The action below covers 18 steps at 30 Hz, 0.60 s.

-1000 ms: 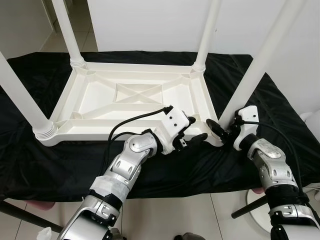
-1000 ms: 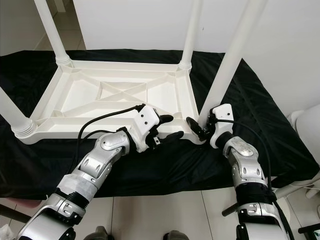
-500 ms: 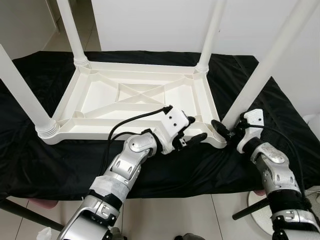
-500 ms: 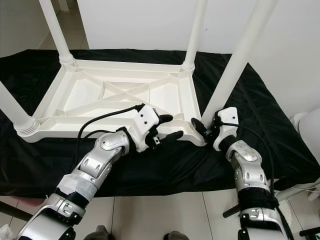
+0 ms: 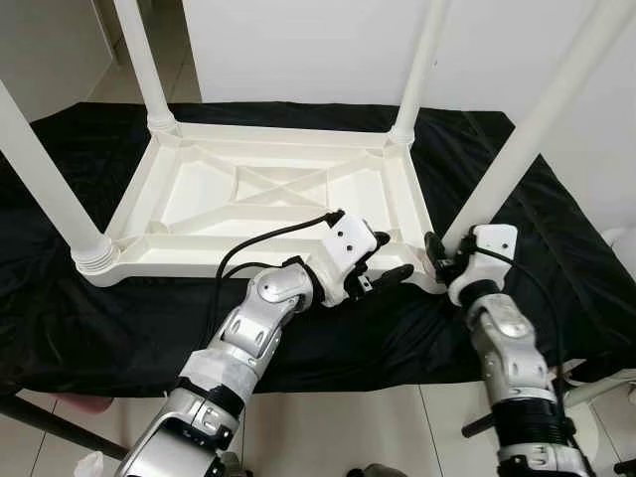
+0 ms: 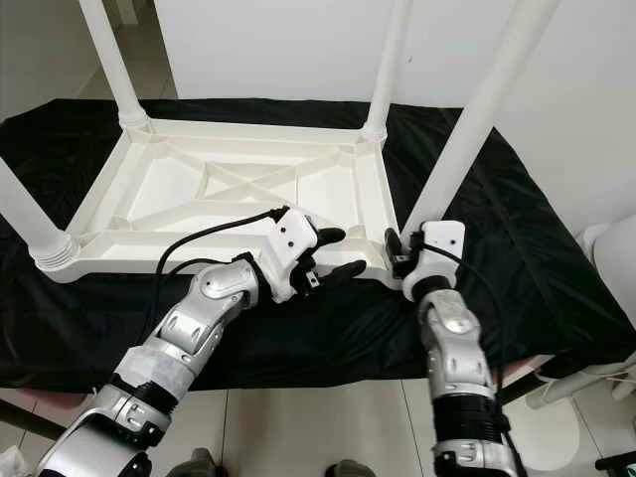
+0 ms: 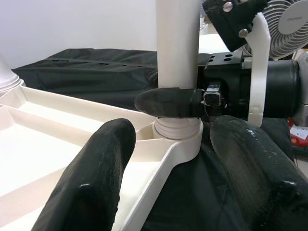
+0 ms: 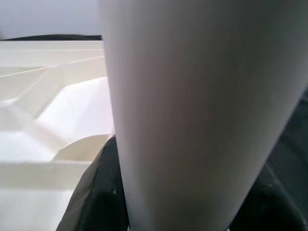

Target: Building children table

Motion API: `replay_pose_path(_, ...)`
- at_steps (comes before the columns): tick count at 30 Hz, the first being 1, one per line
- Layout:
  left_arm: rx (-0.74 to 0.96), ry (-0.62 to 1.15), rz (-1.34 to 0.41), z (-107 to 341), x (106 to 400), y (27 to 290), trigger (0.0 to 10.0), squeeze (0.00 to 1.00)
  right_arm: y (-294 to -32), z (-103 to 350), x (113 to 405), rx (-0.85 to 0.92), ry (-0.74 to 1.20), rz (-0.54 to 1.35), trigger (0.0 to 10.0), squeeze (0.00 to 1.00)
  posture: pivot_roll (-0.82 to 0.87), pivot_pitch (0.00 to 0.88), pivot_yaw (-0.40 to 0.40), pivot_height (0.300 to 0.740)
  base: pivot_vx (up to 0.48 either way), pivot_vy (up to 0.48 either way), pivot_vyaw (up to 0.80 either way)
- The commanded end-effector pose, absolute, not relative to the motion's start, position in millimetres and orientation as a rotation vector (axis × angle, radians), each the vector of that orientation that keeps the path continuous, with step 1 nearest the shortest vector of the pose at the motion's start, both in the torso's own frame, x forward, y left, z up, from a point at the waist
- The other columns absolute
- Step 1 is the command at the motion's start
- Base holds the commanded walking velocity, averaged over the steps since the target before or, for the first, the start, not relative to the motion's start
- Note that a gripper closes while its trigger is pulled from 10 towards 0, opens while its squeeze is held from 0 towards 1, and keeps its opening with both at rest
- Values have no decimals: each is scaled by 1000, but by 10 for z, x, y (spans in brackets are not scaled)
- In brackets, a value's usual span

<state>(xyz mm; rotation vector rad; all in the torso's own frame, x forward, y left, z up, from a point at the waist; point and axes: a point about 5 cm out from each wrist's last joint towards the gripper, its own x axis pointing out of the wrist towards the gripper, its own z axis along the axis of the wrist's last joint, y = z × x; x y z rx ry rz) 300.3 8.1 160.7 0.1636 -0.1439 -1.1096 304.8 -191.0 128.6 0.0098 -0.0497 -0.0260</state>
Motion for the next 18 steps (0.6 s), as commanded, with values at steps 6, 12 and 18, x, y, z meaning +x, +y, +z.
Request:
replay_pose_path(6,170,-125,-1117,1574,2995,73,10000,0,-1683,1245,2959,44,-22,-277,10000,0,-5,0,-27,740,0,0,0)
replay_pose_path(12,169,-123,-1118,1568,2987,79,10000,0,-1599,1289,2937,64,-24,-314,10000,0,-10,0,-23,740,0,0,0)
replay_pose_path(18,173,-121,-1120,1565,2992,88,10000,0,-1715,1305,2832,68,-41,-309,10000,1000,-12,0,-21,740,0,0,0)
